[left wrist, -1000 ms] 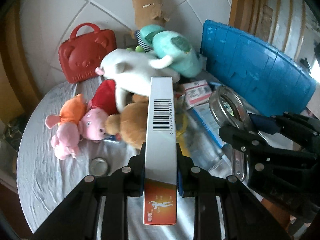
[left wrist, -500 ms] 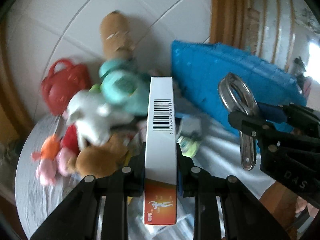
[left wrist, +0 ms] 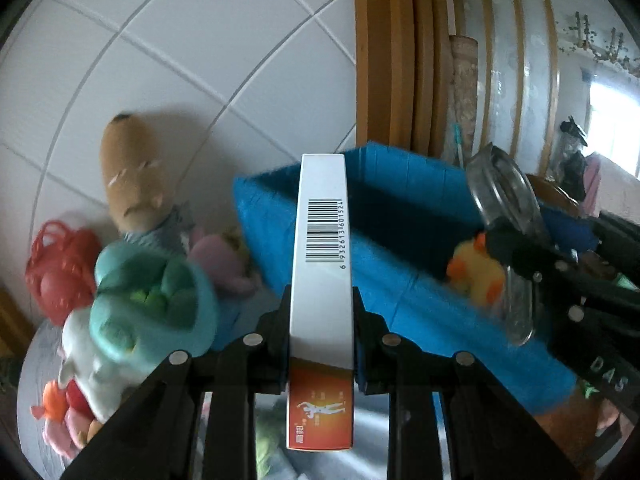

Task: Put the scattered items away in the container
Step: 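Carry the box and clip into the blue crate and release both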

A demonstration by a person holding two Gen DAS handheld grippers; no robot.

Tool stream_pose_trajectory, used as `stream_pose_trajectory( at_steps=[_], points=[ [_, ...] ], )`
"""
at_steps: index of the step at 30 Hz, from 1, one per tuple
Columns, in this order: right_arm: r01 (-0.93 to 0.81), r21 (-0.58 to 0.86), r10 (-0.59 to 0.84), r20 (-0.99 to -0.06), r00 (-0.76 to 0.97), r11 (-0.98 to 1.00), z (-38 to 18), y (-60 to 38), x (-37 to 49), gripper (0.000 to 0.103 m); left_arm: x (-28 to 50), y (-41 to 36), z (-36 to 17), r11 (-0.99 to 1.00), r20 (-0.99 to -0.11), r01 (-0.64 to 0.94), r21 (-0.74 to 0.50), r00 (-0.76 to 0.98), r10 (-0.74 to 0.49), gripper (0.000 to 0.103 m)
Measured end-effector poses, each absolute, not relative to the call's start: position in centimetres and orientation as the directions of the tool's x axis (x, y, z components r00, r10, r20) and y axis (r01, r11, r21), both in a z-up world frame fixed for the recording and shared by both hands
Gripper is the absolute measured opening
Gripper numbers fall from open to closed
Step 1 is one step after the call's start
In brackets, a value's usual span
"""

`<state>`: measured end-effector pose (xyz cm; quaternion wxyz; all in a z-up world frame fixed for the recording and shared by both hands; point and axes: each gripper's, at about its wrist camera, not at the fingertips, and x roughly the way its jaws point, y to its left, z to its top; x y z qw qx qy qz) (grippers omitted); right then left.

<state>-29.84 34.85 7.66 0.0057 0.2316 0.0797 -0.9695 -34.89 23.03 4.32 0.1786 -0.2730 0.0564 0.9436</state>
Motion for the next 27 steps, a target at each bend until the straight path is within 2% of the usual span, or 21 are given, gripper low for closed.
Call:
stream_pose_trajectory(
  at_steps=[7,12,16,17,18,19,20,22,25,27],
  points=[
    [0.153,-0.164,-0.051,-0.502,-0.863,-0.975,11.6,46.3,-38.4,0.037,-42.7,34.6,7.7,-0.935,-0.632,-0.344,-0.088,-0.706,0.319,0.023],
    [0.185,-0.138,-0.081,-0.548,-0.832,-0.973,11.4,51.1,-43.6,0.037,-47.4,39.7,7.7,-0.960,-0.689,-0.277,-0.029,-0.690,0.220,0.023],
    [0.210,-0.100,-0.114,-0.579,-0.807,-0.973,10.2,53.2,-46.5,0.037,-49.4,41.2,6.5,-0.968,-0.717,-0.251,-0.020,-0.670,0.189,0.023],
    [0.214,-0.098,-0.118,-0.584,-0.803,-0.972,9.9,53.5,-46.9,0.038,-49.6,41.4,6.2,-0.970,-0.723,-0.243,-0.018,-0.667,0.180,0.031],
    [0.217,-0.098,-0.119,-0.588,-0.800,-0.971,9.7,53.8,-47.3,0.038,-49.8,41.5,5.8,-0.972,-0.728,-0.234,-0.015,-0.664,0.171,0.052],
    [0.217,-0.096,-0.121,-0.588,-0.800,-0.971,9.6,54.0,-47.6,0.042,-49.9,41.6,5.7,-0.975,-0.726,-0.224,-0.008,-0.668,0.160,0.064],
    [0.217,-0.094,-0.121,-0.587,-0.801,-0.972,9.5,54.1,-47.7,0.051,-49.8,41.7,5.6,-0.977,-0.721,-0.214,0.001,-0.677,0.147,0.083],
    [0.216,-0.096,-0.120,-0.586,-0.802,-0.972,9.4,54.3,-48.0,0.066,-49.7,41.7,5.5,-0.980,-0.710,-0.200,0.023,-0.693,0.125,0.087],
    [0.217,-0.107,-0.115,-0.585,-0.803,-0.970,9.3,54.2,-48.1,0.069,-49.4,41.7,5.4,-0.980,-0.712,-0.197,0.020,-0.691,0.124,0.087],
    [0.217,-0.110,-0.113,-0.586,-0.803,-0.970,9.2,54.1,-48.1,0.075,-49.2,41.6,5.5,-0.982,-0.714,-0.187,0.019,-0.690,0.118,0.087]
  ],
)
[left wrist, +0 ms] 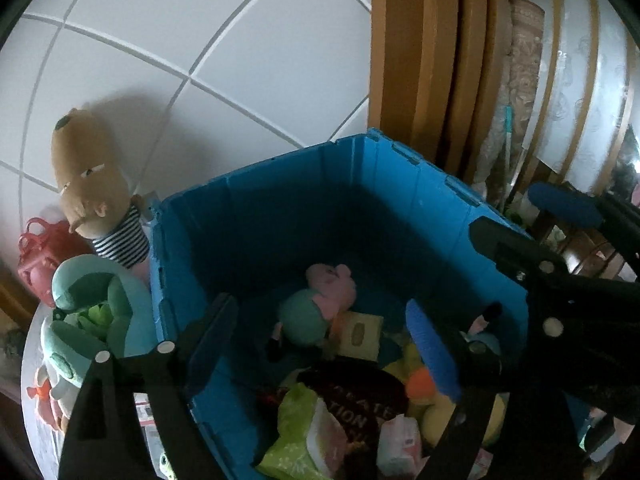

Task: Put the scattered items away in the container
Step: 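Carry the box and clip into the blue crate and release both, then move both tools back toward the teal turtle plush on the table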

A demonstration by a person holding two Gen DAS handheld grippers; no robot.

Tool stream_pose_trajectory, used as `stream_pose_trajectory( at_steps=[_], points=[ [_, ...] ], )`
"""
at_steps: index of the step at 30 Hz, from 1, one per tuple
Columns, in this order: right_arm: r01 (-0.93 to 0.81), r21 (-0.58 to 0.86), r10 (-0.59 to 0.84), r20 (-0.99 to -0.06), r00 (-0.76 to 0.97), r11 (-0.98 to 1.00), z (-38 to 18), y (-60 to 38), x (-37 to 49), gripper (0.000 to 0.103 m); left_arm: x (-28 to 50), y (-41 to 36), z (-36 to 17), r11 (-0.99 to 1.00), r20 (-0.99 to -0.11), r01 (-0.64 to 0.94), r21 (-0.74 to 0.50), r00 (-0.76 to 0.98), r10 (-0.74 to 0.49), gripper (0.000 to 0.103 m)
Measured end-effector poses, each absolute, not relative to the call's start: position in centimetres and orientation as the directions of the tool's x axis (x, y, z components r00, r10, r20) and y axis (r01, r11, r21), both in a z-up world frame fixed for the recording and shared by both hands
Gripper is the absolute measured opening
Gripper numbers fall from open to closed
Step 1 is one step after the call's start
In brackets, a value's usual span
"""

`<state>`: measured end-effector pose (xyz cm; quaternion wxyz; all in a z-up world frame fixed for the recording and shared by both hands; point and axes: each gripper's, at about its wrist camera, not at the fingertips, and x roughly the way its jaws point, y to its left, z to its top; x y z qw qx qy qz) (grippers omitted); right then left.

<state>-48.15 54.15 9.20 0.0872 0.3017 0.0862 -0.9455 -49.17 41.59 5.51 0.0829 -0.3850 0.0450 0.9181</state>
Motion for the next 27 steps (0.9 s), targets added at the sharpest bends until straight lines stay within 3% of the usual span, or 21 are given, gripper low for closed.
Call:
stream_pose_trajectory(
  at_steps=[2,4,8,17,27],
  points=[
    [0.216,-0.114,-0.111,-0.580,-0.807,-0.970,9.3,53.9,-48.0,0.086,-49.0,41.1,5.5,-0.983,-0.717,-0.184,0.012,-0.687,0.120,0.087],
    [0.211,-0.115,-0.108,-0.577,-0.810,-0.971,9.4,53.6,-47.7,0.087,-48.7,40.6,5.5,-0.983,-0.715,-0.181,0.011,-0.689,0.119,0.087],
    [0.209,-0.112,-0.111,-0.562,-0.820,-0.972,10.1,52.4,-46.5,0.101,-47.6,38.8,5.8,-0.984,-0.703,-0.179,0.000,-0.700,0.127,0.087],
    [0.284,-0.054,-0.216,-0.517,-0.828,-0.957,13.3,44.8,-41.7,0.103,-42.8,28.8,6.1,-0.996,-0.639,-0.078,0.034,-0.768,0.038,0.087],
    [0.316,-0.026,-0.256,-0.526,-0.811,-0.948,12.5,27.5,-39.3,0.103,-41.3,9.6,2.6,-0.994,-0.649,0.057,0.093,-0.754,-0.104,0.087]
  ],
)
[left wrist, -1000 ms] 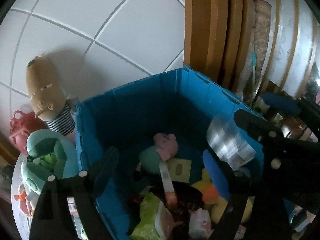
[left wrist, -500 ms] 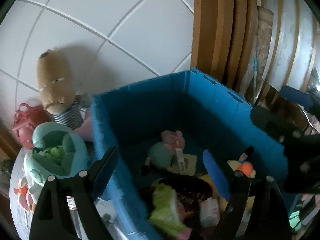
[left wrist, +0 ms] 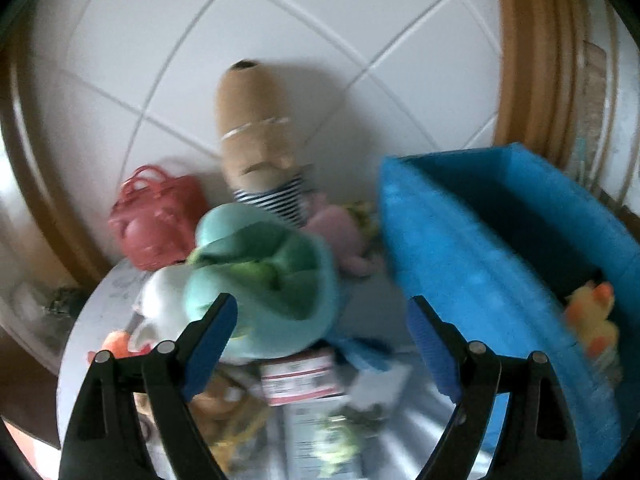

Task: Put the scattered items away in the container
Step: 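Move both tools back toward the teal turtle plush on the table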

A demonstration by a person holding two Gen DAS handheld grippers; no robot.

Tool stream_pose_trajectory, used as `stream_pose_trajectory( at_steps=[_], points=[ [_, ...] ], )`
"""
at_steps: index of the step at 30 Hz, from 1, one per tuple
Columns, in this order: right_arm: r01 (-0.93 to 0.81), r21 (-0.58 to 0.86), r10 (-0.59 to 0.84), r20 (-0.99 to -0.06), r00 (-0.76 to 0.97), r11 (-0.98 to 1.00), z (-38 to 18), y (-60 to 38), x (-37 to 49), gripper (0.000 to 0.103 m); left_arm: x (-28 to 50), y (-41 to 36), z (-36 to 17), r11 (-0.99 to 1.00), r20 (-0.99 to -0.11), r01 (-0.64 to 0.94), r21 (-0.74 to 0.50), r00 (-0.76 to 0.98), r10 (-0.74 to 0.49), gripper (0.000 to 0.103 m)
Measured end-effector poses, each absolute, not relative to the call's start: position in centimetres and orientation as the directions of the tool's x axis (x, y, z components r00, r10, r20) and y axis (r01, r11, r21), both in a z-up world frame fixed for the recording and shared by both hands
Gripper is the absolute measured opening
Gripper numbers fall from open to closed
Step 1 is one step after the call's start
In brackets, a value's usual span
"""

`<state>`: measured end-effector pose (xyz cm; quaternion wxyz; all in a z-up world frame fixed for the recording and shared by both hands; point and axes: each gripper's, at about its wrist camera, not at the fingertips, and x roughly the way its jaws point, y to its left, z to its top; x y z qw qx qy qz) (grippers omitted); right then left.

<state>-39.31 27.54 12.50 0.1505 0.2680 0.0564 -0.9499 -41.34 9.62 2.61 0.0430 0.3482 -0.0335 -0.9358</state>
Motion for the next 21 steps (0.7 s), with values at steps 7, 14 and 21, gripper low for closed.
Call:
stream_pose_trajectory(
  at_steps=[7,14,21],
  points=[
    [0.276,-0.207,-0.098,-0.607,-0.789,-0.939,8.9,17.6,-41.3,0.103,-42.4,-0.8,-0.6,-0.991,-0.695,0.109,0.078,-0.706,-0.133,0.087],
    [0.129,-0.423,0.120,-0.516,-0.848,-0.897,10.2,21.5,-40.5,0.102,-43.4,-1.4,-1.7,-0.995,-0.705,0.097,0.022,-0.704,-0.084,0.087],
    [0.015,-0.438,0.219,-0.479,-0.850,-0.899,12.4,30.9,-38.9,0.102,-44.3,5.9,-1.7,-0.999,-0.702,0.041,-0.007,-0.712,-0.024,0.087]
  ],
)
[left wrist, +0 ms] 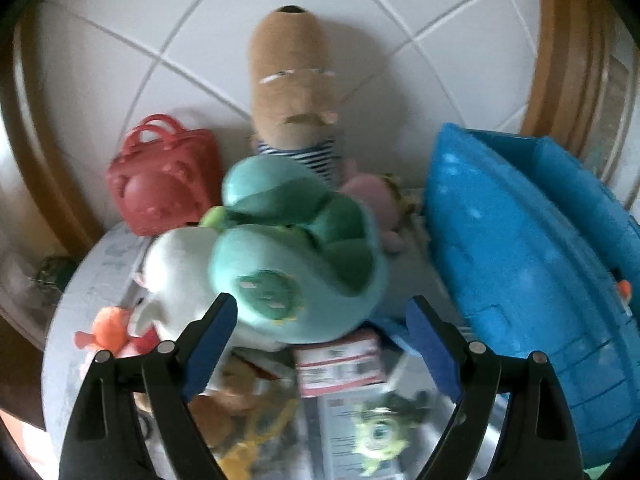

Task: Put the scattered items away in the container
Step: 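Move both tools back toward the teal turtle plush on the table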

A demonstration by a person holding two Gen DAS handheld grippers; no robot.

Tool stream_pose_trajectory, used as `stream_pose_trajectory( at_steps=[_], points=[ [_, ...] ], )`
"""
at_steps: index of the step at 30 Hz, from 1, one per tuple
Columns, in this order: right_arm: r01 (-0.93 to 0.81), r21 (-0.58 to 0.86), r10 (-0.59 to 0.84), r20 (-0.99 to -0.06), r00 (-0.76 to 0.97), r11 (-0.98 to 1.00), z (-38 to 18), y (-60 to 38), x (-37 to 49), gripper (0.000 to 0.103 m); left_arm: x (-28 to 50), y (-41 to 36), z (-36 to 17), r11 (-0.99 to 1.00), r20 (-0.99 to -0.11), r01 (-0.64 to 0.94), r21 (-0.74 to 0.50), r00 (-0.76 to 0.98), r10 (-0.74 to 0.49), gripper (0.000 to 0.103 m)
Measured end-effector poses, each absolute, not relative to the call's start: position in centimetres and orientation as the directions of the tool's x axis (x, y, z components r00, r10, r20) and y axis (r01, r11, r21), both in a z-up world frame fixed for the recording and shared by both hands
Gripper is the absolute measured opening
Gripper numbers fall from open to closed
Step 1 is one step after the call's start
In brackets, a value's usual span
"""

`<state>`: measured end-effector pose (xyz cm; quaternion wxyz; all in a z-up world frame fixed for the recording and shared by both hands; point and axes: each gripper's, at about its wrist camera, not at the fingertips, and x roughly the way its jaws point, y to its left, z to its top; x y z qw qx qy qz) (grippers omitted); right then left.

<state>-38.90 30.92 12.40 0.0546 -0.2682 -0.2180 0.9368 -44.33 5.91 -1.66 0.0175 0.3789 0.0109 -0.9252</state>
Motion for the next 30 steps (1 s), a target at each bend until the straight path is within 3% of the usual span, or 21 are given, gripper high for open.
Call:
stream_pose_trajectory(
  at_steps=[8,12,16,30],
  points=[
    [-0.024,-0.395,0.219,-0.456,-0.863,-0.918,15.0,37.3,-33.6,0.103,-42.6,13.2,-1.8,-0.998,-0.700,-0.042,-0.044,-0.712,0.061,0.087],
    [0.018,-0.305,0.128,-0.449,-0.884,-0.952,16.7,37.2,-30.2,0.103,-40.3,13.8,-1.7,-0.997,-0.698,-0.070,-0.037,-0.712,0.076,0.087],
    [0.099,-0.194,0.001,-0.459,-0.889,-0.976,16.8,34.1,-28.3,0.103,-37.7,11.5,-1.7,-0.998,-0.704,-0.063,-0.024,-0.708,0.061,0.087],
    [0.293,-0.070,-0.199,-0.583,-0.788,-0.954,9.9,21.5,-35.7,0.103,-35.0,0.9,-1.6,-0.996,-0.711,0.088,0.007,-0.700,-0.067,0.087]
  ],
)
